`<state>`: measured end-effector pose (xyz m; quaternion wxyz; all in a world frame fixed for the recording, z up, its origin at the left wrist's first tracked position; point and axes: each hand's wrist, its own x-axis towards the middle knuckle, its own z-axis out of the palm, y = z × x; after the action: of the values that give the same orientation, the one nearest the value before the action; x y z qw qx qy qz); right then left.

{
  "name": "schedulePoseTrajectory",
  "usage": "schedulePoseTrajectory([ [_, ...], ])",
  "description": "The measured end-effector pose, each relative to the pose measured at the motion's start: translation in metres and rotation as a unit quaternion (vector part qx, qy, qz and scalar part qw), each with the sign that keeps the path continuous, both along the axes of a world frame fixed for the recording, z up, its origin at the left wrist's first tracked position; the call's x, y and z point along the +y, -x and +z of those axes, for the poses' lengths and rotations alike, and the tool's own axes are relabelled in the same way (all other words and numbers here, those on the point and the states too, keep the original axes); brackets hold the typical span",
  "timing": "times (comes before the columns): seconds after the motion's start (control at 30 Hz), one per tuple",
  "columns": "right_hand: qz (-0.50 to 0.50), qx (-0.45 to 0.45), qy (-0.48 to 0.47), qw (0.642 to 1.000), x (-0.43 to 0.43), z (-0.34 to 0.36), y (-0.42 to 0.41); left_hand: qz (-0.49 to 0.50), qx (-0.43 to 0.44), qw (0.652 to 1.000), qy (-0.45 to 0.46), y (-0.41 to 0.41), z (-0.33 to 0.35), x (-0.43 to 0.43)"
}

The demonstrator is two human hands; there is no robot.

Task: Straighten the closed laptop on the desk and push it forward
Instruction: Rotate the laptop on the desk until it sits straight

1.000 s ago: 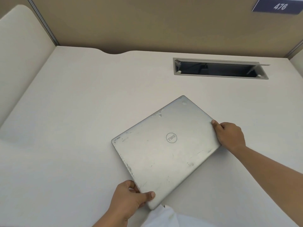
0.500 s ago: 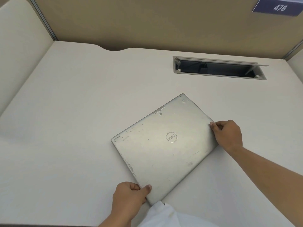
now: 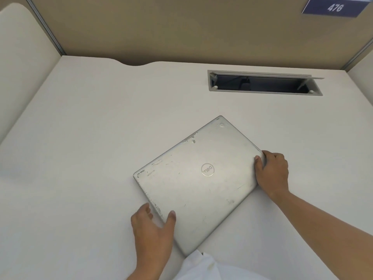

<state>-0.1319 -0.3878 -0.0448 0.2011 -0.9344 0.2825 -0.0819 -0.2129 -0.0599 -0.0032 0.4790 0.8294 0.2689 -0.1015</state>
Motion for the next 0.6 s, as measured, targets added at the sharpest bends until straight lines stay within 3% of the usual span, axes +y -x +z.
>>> schedulePoseTrajectory([
  [0.13,0.008,0.009,0.009,1.0,0.0,0.001,0.001,-0.064,-0.105,0.984,-0.132,-0.023,0.001,-0.012],
  [0.23,0.014,0.017,0.018,1.0,0.0,0.003,0.0,-0.146,-0.136,0.96,-0.195,-0.029,-0.01,-0.017],
  [0.4,0.043,0.022,-0.003,0.999,-0.002,0.011,-0.005,-0.226,-0.121,0.942,-0.216,-0.02,-0.028,-0.017],
  [0.6,0.11,0.072,0.017,0.991,0.01,0.02,-0.03,-0.206,-0.13,0.949,-0.199,-0.017,-0.03,-0.016],
])
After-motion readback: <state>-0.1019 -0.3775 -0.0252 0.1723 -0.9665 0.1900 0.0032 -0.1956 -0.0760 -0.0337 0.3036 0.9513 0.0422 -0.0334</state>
